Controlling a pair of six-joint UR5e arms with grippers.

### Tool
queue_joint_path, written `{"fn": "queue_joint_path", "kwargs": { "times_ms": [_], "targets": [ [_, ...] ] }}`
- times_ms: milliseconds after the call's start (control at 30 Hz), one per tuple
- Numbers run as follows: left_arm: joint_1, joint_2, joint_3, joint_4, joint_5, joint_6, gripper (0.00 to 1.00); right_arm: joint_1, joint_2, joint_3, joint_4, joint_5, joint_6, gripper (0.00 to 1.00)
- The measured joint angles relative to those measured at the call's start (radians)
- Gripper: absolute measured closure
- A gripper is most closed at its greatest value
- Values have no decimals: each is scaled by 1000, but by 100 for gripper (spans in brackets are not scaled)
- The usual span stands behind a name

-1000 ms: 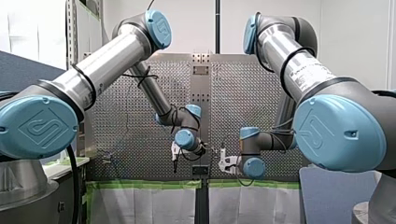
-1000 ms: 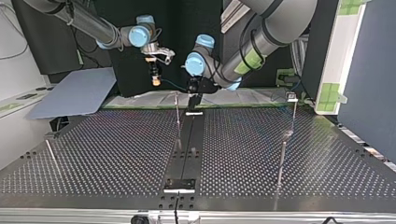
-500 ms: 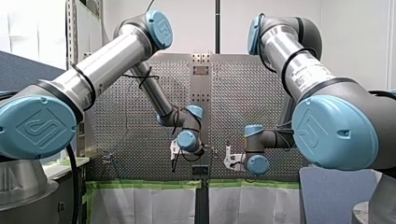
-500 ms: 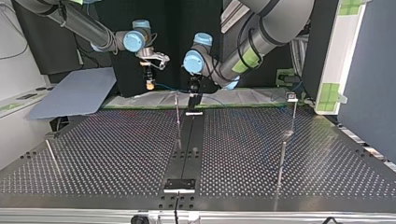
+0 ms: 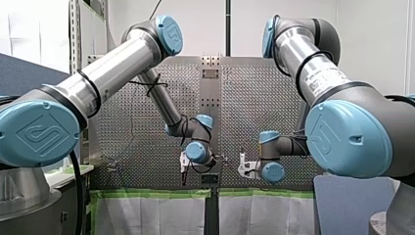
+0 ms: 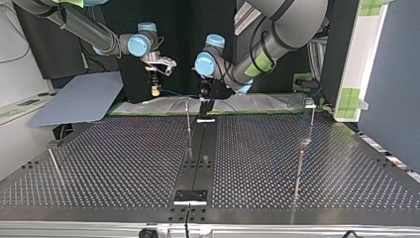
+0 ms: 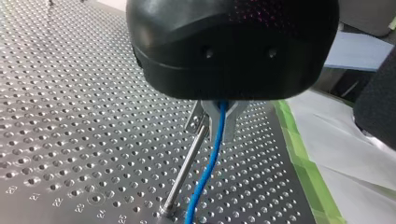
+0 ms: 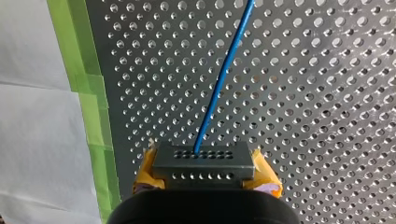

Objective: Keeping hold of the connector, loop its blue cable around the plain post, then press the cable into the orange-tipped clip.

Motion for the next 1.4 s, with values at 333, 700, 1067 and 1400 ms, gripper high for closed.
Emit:
{"fn": "queue_joint_path", "kwargs": {
  "times_ms": [333, 700, 1067, 1400],
  "targets": [
    [5, -1, 0, 3, 8, -29, 100, -13, 0, 0, 4, -1, -4, 100],
    [13, -3, 4, 3, 42, -56, 100, -29, 0, -8, -1, -4, -4, 100],
    [20, -53, 40, -14, 52, -82, 100, -36, 1, -11, -3, -9, -8, 100],
    [34, -54, 57, -22, 51, -93, 100, -43, 1, -11, -10, -11, -9, 100]
  ]
}}
